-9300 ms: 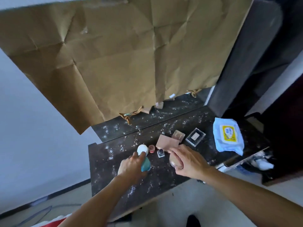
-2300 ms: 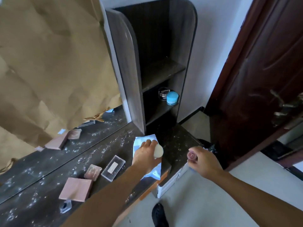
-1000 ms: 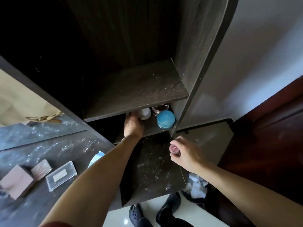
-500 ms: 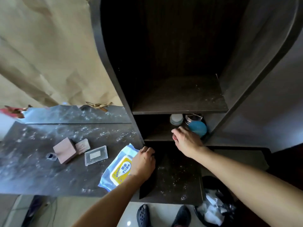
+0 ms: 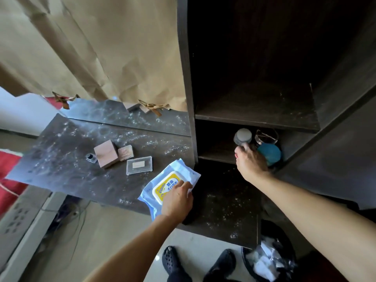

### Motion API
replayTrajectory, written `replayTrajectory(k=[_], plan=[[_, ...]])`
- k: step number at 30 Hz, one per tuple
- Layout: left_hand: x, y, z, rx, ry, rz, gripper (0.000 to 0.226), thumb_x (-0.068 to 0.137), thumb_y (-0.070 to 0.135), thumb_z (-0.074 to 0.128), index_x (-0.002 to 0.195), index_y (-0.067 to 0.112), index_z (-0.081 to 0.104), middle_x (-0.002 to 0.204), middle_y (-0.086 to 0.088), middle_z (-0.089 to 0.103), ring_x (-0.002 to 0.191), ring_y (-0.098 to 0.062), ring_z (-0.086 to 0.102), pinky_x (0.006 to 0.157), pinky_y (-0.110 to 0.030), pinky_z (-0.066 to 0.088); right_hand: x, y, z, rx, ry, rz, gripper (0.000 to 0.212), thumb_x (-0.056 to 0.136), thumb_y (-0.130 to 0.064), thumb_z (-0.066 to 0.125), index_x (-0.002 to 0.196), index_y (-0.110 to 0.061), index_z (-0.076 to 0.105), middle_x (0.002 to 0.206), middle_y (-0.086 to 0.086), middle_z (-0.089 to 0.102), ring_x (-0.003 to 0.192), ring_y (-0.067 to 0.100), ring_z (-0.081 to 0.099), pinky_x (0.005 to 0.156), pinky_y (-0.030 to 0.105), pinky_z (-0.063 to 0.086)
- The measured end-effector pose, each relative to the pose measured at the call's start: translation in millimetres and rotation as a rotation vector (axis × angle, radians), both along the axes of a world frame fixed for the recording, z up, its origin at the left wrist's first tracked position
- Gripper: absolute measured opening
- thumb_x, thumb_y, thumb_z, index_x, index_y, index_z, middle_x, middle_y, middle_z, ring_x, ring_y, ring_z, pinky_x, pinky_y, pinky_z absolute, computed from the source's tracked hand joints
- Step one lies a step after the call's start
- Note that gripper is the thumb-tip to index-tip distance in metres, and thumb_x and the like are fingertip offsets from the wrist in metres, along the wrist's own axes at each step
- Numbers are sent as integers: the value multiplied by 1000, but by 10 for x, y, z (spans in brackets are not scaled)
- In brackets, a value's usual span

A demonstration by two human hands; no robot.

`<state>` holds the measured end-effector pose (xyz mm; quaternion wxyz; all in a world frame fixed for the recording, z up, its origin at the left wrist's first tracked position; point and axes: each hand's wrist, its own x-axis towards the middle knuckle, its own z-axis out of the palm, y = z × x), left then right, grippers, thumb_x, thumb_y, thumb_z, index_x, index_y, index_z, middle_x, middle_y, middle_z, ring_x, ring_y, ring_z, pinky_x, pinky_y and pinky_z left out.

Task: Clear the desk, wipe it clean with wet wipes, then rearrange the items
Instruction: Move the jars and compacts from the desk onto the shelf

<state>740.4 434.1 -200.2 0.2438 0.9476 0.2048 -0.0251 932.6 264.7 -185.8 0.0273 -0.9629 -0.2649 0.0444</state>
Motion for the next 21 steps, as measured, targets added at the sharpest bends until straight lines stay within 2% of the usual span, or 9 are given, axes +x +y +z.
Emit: replayTrajectory(k=[3, 8, 10, 14, 21], plan=[[-29, 166, 50, 15, -20, 13, 25, 93, 23, 47, 112, 15, 62, 110, -3, 63, 96, -25, 60, 77, -34, 45, -164, 73, 68, 110, -20, 52, 22, 86, -21, 57, 108, -17, 58, 126, 0, 48, 117, 25, 45, 72, 41, 49], [-241, 680, 182, 59, -9, 75, 24, 90, 25, 51, 112, 20, 59, 112, 3, 60, 98, -24, 60, 74, -33, 44, -690, 477, 155, 265, -24, 240, 16, 81, -23, 63, 96, -17, 64, 100, -2, 63, 97, 23, 59, 61, 37, 50], [-401, 957, 243, 73, -14, 97, 23, 88, 23, 51, 110, 20, 59, 112, 3, 60, 99, -24, 59, 74, -33, 44, -885, 748, 145, 261, 20, 283, 17, 81, -24, 61, 96, -18, 64, 97, -2, 63, 97, 23, 60, 62, 38, 51], [-870, 1567, 308, 111, -17, 132, 17, 90, 24, 50, 101, 16, 59, 105, -1, 60, 92, -27, 60, 68, -33, 42, -1216, 1422, 115, 208, 81, 328, 24, 85, -29, 54, 106, -21, 61, 109, -4, 61, 107, 19, 56, 73, 35, 47], [-1740, 2738, 335, 128, 12, 158, 19, 89, 27, 49, 103, 18, 57, 104, 0, 59, 94, -25, 61, 71, -36, 48, -1795, 2616, 47, 173, 166, 336, 29, 84, -31, 53, 111, -23, 57, 113, -6, 60, 110, 18, 54, 78, 31, 44]])
